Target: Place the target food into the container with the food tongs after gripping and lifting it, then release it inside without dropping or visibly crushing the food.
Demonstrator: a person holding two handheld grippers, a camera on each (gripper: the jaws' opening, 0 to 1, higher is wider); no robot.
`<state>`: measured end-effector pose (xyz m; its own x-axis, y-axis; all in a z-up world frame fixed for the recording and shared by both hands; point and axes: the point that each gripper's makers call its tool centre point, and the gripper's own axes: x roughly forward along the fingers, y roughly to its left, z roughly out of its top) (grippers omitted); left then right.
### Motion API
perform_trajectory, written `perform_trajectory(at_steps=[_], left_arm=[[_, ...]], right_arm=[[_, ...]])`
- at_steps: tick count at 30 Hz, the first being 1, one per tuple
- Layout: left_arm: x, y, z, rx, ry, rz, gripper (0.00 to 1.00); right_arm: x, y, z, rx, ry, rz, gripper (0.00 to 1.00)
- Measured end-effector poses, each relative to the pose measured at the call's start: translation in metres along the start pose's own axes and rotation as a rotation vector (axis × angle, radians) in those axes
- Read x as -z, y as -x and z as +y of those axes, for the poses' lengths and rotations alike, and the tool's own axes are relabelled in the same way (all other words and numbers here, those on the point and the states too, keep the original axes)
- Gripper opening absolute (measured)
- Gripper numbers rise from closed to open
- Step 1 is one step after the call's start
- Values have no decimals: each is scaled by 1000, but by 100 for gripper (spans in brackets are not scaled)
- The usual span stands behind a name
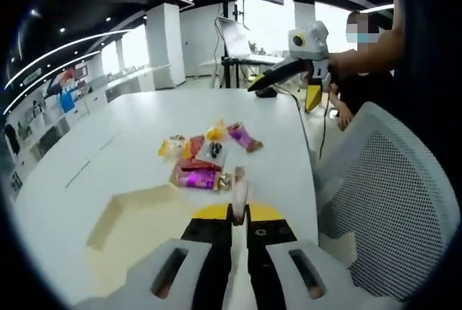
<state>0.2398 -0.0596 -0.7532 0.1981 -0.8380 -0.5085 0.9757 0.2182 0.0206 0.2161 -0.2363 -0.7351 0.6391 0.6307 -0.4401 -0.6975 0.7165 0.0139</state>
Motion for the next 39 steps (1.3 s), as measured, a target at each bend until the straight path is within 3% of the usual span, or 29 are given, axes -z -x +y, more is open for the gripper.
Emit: perform_trajectory(at_steps=[2,6,11,14,20,22,25,30,32,35,38,39], left_arm=[[-4,1,2,-6,1,-10,1],[-28,6,3,-8,49,-100,1],[-65,20,6,-5,90,-231,1],[-84,30,8,1,116,-302,1],[-135,57,8,57,178,-483,1],[-147,64,6,71,182,-517,2],[-164,75,2,96,190,-572,2],[-177,90,1,119,225,-645,2],[-178,95,2,132,242,-672,2],[-179,99,1,147,262,-697,2],[-184,107,-11,244,305,-736,2],[-184,107,-12,243,299,-738,2]], right_arm=[[-2,-1,1,-5,-4,-3,87],[-5,-4,7,-24,-10,-8,87],[-26,-6,11,-46,-22,-47,86],[-44,-8,13,-71,-30,-88,84],[-94,-25,33,-209,-52,-162,78],[-117,-28,40,-248,-42,-209,71],[-152,-29,57,-319,-39,-271,69],[-195,-26,71,-387,-41,-349,65],[-208,-23,80,-450,-69,-374,60],[-215,-25,87,-470,-34,-370,54],[-225,-23,99,-519,-32,-388,49],[-229,-21,104,-542,-26,-394,46]])
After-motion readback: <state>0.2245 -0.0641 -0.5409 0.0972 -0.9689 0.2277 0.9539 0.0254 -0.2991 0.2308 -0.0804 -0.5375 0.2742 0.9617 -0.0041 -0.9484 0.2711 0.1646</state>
